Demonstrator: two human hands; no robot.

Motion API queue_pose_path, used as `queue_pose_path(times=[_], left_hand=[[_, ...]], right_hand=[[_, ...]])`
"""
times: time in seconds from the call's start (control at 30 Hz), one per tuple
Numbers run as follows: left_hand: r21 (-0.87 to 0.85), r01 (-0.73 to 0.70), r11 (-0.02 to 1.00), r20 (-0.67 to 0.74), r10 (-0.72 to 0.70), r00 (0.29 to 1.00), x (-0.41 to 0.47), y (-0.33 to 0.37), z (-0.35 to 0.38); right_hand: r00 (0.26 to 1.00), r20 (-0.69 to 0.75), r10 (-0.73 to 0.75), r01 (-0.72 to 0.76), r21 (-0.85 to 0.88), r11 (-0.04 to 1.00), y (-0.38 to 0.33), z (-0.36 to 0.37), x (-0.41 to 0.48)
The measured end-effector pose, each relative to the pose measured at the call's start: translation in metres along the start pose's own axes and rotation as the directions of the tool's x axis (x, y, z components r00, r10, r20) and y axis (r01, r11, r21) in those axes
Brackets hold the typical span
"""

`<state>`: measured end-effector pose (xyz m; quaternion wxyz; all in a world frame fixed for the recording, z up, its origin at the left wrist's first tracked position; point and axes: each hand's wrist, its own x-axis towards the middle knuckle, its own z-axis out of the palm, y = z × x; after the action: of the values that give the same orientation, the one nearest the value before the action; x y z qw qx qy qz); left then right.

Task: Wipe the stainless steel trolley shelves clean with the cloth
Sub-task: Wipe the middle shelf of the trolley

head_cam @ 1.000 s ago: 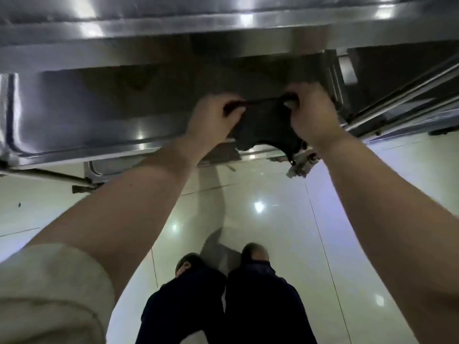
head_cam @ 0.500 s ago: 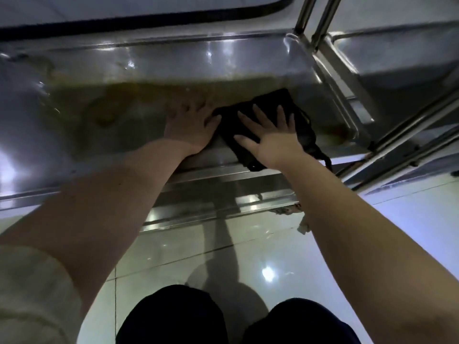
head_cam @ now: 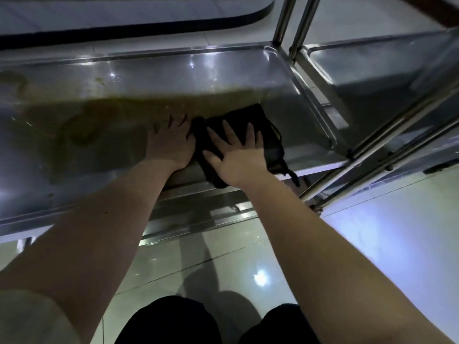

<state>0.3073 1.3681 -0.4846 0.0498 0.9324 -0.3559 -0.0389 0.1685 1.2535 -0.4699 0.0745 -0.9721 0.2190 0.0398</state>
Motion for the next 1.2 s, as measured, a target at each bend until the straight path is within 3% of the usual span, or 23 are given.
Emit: queue_pose_path(times=[0.1,0.27,0.37,0.43,0.5,0.6,0.77,1.03,1.2], left_hand=[[-0.019,0.002,1.0,0.019,-0.002,1.0,-0.001,0.0,-0.002],[-0.031,-0.005,1.0,0.033,0.006,0.999,-0.001,0.004,-0.005],[-0.013,-0.008,1.0,0.027,0.008,1.0,0.0,0.006,-0.006],[-0.011,-0.004,1.0,0.045,0.005,0.999,0.001,0.004,-0.006],[-0.005,0.003,1.0,0.056,-0.003,0.998,0.0,0.001,-0.005],[-0.005,0.01,1.0,0.029,-0.01,1.0,-0.003,-0.002,-0.004],[-0.022,0.015,1.0,0.028,-0.014,1.0,-0.006,0.004,-0.008],[-0.033,0.022,0.999,0.019,-0.022,1.0,-0.015,0.006,-0.006],[-0.024,0.01,1.0,0.026,-0.01,1.0,-0.018,0.005,-0.006]], right_hand=[[0.998,0.038,0.044,-0.044,0.004,0.999,0.026,-0.006,0.0],[0.928,0.106,0.358,-0.358,-0.014,0.933,0.148,-0.032,-0.008],[0.881,0.075,0.467,-0.467,-0.019,0.884,0.14,-0.027,-0.003],[0.895,0.068,0.44,-0.44,-0.008,0.898,0.092,-0.019,0.01],[0.957,0.061,0.284,-0.284,-0.015,0.959,0.043,-0.01,0.014],[0.984,0.08,0.159,-0.16,0.002,0.987,0.04,-0.012,0.009],[0.935,0.036,0.354,-0.355,0.027,0.934,0.132,-0.03,-0.021],[0.94,0.019,0.34,-0.336,-0.108,0.936,0.114,-0.012,-0.048],[0.916,0.161,0.368,-0.366,-0.041,0.93,0.139,-0.037,0.001]])
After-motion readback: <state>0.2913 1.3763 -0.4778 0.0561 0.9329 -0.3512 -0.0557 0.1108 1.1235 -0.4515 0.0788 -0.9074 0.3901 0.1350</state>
